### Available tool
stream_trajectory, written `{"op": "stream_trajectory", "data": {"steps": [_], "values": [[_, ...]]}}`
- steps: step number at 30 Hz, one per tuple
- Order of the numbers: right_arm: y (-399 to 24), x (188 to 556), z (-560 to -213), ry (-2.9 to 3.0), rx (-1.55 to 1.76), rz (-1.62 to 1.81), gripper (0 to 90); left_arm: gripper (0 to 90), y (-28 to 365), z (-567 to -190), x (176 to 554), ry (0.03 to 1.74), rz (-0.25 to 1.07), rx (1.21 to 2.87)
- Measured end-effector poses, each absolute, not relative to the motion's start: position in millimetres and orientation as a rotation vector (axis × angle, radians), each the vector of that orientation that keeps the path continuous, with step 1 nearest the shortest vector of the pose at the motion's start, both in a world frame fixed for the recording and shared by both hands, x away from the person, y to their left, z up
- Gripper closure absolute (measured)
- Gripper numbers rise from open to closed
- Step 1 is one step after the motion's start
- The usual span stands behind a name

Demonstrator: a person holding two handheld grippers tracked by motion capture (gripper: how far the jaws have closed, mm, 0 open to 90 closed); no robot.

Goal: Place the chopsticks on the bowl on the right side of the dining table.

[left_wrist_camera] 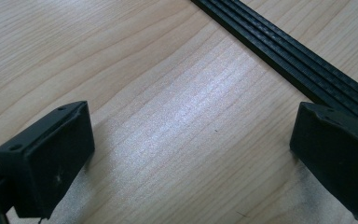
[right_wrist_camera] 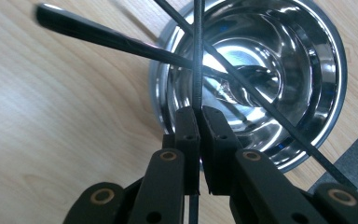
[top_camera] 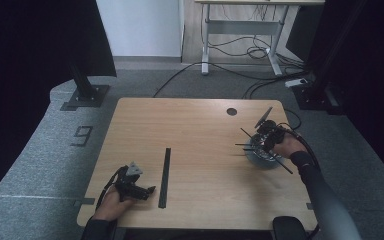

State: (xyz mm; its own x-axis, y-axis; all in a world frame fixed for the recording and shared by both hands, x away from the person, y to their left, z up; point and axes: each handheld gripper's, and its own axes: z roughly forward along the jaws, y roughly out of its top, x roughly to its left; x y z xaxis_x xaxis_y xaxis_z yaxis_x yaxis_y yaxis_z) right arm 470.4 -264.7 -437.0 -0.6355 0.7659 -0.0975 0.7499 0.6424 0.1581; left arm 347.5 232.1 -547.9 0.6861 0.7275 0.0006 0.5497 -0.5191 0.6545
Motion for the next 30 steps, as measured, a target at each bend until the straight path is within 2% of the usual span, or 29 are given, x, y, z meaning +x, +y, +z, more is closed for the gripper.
{"op": "stream_trajectory", "data": {"steps": [9,23,25,30], "values": [[-265.5,474.6,-453.7,2.701,1.287,0.149,85.7,0.0,232.1,-547.9,347.5,0.975,0.364,2.261],[-270.8,474.6,-460.6,2.699,1.307,0.185,85.1,0.0,232.1,-547.9,347.5,0.975,0.365,2.261],[-272.6,474.1,-459.2,2.692,1.313,0.204,80.6,0.0,232.1,-547.9,347.5,0.975,0.365,2.261],[-281.7,471.7,-453.3,2.649,1.364,0.326,61.7,0.0,232.2,-547.8,347.6,0.975,0.364,2.262]]}}
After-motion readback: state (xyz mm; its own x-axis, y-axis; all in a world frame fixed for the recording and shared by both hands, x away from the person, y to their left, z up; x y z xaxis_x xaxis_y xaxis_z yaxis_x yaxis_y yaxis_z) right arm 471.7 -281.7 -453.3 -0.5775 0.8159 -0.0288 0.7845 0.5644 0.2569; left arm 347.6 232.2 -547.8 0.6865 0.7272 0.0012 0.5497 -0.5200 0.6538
